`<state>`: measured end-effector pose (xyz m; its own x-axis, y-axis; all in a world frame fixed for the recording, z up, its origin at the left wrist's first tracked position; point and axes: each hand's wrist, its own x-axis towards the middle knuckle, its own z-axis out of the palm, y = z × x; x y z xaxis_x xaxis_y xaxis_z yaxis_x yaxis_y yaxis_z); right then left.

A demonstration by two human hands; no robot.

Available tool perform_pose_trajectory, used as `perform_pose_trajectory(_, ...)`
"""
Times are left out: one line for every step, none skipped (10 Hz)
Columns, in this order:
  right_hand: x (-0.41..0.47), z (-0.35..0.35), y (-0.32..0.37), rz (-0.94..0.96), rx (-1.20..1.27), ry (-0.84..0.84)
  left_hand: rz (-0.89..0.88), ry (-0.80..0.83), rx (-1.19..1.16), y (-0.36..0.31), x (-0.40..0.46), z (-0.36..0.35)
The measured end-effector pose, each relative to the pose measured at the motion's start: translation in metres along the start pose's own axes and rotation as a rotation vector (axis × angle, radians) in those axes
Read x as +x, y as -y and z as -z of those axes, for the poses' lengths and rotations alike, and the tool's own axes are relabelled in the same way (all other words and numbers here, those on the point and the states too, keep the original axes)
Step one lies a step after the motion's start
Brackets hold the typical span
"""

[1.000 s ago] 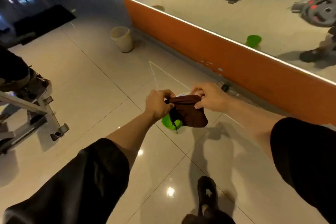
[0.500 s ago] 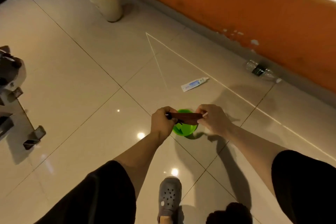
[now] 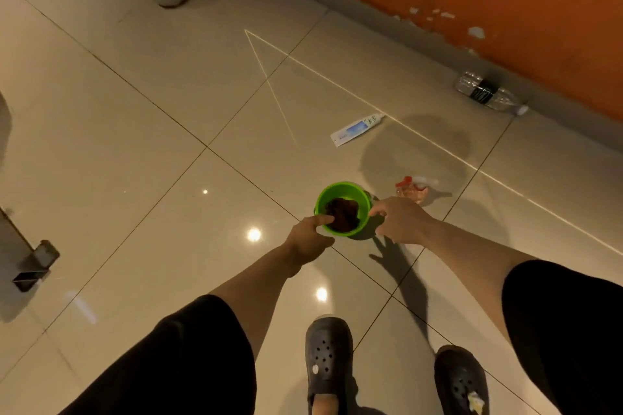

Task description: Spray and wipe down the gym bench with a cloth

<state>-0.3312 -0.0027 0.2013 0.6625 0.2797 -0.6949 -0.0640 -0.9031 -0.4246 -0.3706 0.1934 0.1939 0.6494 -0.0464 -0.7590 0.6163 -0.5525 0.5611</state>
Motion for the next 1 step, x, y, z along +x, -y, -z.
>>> perform_pose_trajectory(-0.0251, 0.0403, 0.0138, -0.010, 0.001, -0.081, -0.011, -0.061, -0.026, -0.0413, -0.0117, 0.0219)
